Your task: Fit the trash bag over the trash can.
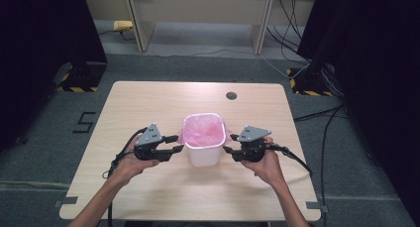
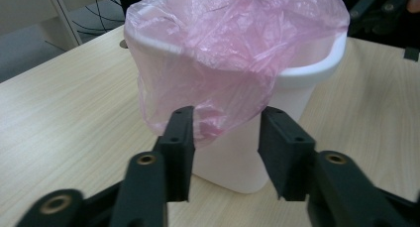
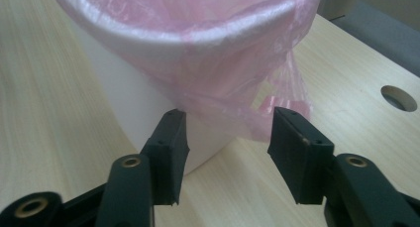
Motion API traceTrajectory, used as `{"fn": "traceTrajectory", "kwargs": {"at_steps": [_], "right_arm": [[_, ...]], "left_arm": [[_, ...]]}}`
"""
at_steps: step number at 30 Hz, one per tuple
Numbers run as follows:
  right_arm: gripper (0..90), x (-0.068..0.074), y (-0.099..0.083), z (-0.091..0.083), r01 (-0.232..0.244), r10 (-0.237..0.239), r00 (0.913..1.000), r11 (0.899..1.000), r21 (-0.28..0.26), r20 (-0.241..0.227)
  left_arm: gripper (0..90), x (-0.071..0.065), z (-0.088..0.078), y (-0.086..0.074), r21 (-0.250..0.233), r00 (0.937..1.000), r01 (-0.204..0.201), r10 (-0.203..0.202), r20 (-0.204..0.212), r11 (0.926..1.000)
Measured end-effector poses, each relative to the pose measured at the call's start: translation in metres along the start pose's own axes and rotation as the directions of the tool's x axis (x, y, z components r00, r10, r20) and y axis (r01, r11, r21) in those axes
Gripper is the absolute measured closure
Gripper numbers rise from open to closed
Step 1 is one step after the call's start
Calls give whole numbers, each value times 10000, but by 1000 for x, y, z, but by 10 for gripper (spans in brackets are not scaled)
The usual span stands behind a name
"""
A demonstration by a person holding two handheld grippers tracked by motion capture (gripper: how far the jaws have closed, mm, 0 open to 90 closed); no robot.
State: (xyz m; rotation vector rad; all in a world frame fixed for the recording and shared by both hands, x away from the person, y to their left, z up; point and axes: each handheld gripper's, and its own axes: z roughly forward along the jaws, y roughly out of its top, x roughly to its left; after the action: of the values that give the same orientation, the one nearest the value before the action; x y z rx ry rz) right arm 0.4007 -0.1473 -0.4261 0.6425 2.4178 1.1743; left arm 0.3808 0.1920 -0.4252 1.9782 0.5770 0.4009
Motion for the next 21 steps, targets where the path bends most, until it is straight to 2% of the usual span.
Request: {"fn": "traceTrajectory", "kwargs": {"at_steps": [1, 2, 3, 4, 5, 7, 12, 16, 21], "right_arm": [[601, 0, 1, 1, 313, -312, 9995, 9995, 67, -94], [601, 0, 1, 1, 313, -312, 9995, 9995, 67, -94], [717, 1, 1, 1, 416, -418, 9987, 9991, -66, -275], [717, 1, 1, 1, 416, -418, 9987, 9991, -66, -275], [774, 2, 0, 0, 516, -520, 9980, 9986, -107, -354], [876, 4, -1, -1, 695, -703, 9963, 9974, -177, -500], [900, 6, -3, -2, 784, -794, 9955, 9967, -219, -524], [900, 11, -5, 1, 903, -905, 9943, 9959, -69, -560], [900, 17, -10, 4, 1066, -1046, 9919, 9940, 233, -720]], "left_arm": [[700, -2, 0, 0, 51, 9994, -348, 348, 55, 9994], [733, -2, 0, 0, 51, 9994, -348, 348, 55, 9994], [755, -4, 0, 0, 131, 9986, -528, 527, 42, 9985], [786, -4, 0, 0, 131, 9986, -528, 527, 42, 9985], [786, -5, 0, 0, 190, 9982, -598, 597, 49, 9980], [852, -7, -1, -1, 238, 9971, -757, 754, 122, 9968], [881, -9, 0, -6, 385, 9969, -784, 781, 113, 9962], [890, -9, 4, -16, 549, 9981, -569, 554, 269, 9969], [894, -10, 14, -30, 1041, 9982, -544, 515, 296, 9931]]}}
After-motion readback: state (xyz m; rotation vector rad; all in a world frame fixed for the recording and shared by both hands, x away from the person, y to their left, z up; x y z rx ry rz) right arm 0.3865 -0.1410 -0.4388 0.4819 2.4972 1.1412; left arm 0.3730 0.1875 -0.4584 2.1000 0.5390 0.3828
